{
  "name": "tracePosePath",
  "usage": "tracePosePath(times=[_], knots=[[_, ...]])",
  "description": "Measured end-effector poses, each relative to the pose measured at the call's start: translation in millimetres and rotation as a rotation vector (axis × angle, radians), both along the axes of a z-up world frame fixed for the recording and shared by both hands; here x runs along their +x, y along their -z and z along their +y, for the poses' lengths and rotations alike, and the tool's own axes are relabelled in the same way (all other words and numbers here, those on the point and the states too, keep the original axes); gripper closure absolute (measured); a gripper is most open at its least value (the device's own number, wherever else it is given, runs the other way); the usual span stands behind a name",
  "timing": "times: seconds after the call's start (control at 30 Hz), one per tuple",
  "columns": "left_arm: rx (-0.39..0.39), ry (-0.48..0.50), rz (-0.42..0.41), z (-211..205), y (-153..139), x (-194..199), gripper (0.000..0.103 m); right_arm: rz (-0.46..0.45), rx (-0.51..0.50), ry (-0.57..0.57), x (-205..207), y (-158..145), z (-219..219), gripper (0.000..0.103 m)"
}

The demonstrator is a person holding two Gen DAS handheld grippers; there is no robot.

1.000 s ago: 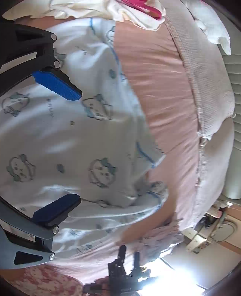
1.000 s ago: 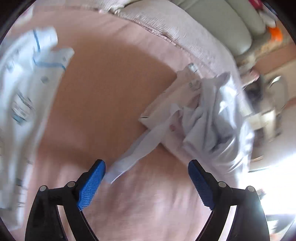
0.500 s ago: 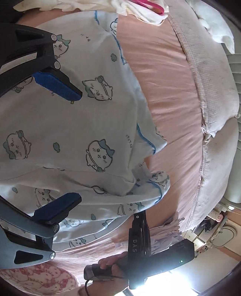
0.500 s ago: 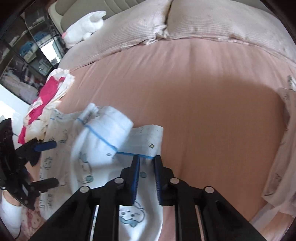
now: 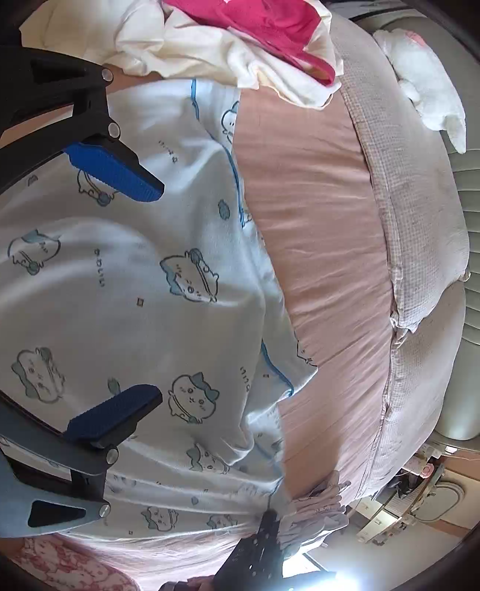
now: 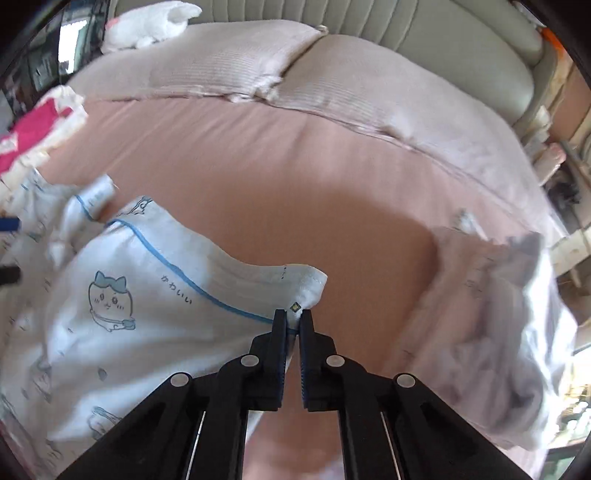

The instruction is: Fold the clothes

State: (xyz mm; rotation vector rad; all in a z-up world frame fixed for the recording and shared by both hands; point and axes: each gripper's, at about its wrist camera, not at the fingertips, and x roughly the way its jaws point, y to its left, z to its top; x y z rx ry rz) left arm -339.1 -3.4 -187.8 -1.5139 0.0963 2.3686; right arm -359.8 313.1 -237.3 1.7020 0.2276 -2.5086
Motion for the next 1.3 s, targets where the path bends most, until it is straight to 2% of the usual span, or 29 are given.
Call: tracePosePath(times=[0.1, 0.13, 0.17, 0.2, 0.23, 0.3, 0.37, 0.4, 0.43, 0.47, 0.5, 0.53, 0.57, 0.63, 0.7, 0.83, 0.9, 0.93, 0.97, 1.03, 1.13, 1.2, 1.23, 1.3], knots=[[0.01, 0.008, -0.004, 1.1, 0.0, 2.9, 0.002, 0.008, 0.158, 0.034, 23.0, -6.9, 19.5, 0.099], [0.013, 0.011, -0.006, 1.4, -0.1, 3.9, 0.002, 0.009, 0.13, 0.056, 28.0, -9.8, 25.6, 0.095], [0.023, 0.018, -0.007, 3.4, -1.0, 4.4, 0.002, 0.019, 0.058, 0.087, 31.1, -14.5, 31.7, 0.093], [0.049, 0.036, -0.006, 8.3, -4.5, 3.3, 0.002, 0.04, 0.015, 0.122, 33.3, -21.6, 36.8, 0.092], [0.086, 0.054, 0.001, 13.3, -10.5, 0.7, 0.002, 0.08, -0.016, 0.154, 34.4, -31.8, 41.1, 0.086], [0.133, 0.07, 0.034, 27.2, -26.7, -12.1, 0.002, 0.148, -0.064, 0.18, 32.2, -49.5, 44.4, 0.071], [0.155, 0.107, 0.054, 50.2, -39.6, -32.6, 0.002, 0.125, -0.07, 0.125, 20.0, -51.2, 35.4, 0.031], [0.145, 0.149, 0.048, 67.8, -40.3, -42.2, 0.002, 0.114, -0.072, 0.097, 13.9, -52.1, 30.9, 0.028], [0.136, 0.192, 0.042, 85.4, -41.1, -51.8, 0.004, 0.091, -0.042, 0.086, 10.1, -47.5, 25.8, 0.028], [0.116, 0.235, 0.031, 103.1, -40.2, -60.2, 0.012, 0.06, 0.012, 0.086, 7.9, -38.9, 20.2, 0.028], [0.077, 0.28, 0.011, 120.5, -35.5, -65.3, 0.02, 0.034, 0.026, 0.095, 9.4, -32.0, 19.5, 0.028], [0.045, 0.318, -0.008, 134.7, -29.3, -67.7, 0.039, 0.011, 0.009, 0.111, 13.7, -26.3, 22.6, 0.028], [0.012, 0.342, -0.022, 144.2, -22.2, -68.5, 0.046, -0.006, -0.008, 0.128, 19.6, -21.9, 26.0, 0.028], [-0.053, 0.38, -0.051, 161.1, -7.7, -70.3, 0.048, -0.035, -0.036, 0.158, 31.2, -13.7, 32.6, 0.028], [-0.09, 0.346, -0.08, 160.7, 5.8, -74.2, 0.048, -0.072, -0.044, 0.177, 36.0, -2.3, 38.5, 0.028], [0.021, 0.276, -0.103, 140.2, 11.2, -75.4, 0.05, -0.051, -0.135, 0.228, 33.3, 3.8, 51.5, 0.028], [0.017, 0.253, -0.081, 136.1, 11.2, -72.2, 0.062, -0.028, -0.203, 0.258, 29.1, 4.2, 57.8, 0.028], [0.022, 0.243, -0.073, 133.9, 10.9, -70.1, 0.068, -0.025, -0.226, 0.26, 27.6, 3.4, 58.2, 0.03], [0.042, 0.234, -0.072, 131.4, 10.2, -67.2, 0.074, -0.018, -0.248, 0.248, 26.8, 1.1, 57.0, 0.045], [0.067, 0.224, -0.074, 127.8, 10.7, -60.6, 0.076, -0.015, -0.281, 0.229, 24.4, -1.7, 53.8, 0.079], [0.078, 0.216, -0.069, 126.0, 11.2, -54.0, 0.076, -0.018, -0.264, 0.214, 12.1, 1.8, 48.5, 0.079], [0.098, 0.204, -0.086, 125.2, 13.4, -54.3, 0.075, -0.012, -0.271, 0.213, 5.3, 2.6, 47.8, 0.083], [0.105, 0.198, -0.094, 125.3, 14.0, -55.5, 0.074, -0.005, -0.275, 0.208, 5.4, 1.4, 46.2, 0.091], [0.108, 0.19, -0.094, 127.1, 12.2, -60.0, 0.074, 0.016, -0.261, 0.185, 7.3, 1.3, 41.6, 0.093]])
